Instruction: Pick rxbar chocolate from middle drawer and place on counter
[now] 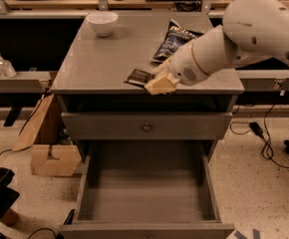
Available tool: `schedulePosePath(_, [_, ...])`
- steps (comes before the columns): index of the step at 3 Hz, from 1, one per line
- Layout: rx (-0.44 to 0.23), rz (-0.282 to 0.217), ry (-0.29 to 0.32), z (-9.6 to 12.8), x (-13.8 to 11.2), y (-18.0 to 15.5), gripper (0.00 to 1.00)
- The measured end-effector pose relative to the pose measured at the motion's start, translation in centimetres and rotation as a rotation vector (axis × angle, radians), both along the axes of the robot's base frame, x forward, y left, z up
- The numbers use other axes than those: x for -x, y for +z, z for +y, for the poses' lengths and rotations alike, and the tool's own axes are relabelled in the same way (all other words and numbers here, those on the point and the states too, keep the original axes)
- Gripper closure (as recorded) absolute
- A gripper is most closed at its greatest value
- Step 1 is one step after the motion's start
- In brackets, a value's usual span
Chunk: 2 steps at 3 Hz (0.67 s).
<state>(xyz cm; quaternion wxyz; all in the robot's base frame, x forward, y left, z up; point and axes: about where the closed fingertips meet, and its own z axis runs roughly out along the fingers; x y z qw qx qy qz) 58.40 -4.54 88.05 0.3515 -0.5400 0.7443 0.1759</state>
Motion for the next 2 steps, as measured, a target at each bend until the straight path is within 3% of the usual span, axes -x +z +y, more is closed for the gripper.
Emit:
schedulePosePath(1, [-0.068, -0.056, -0.053, 2.8, -4.5, 2.9, 1.00])
schedulePosePath(2, [-0.124, -0.091, -0.087, 6.5, -9.4, 3.2, 1.00])
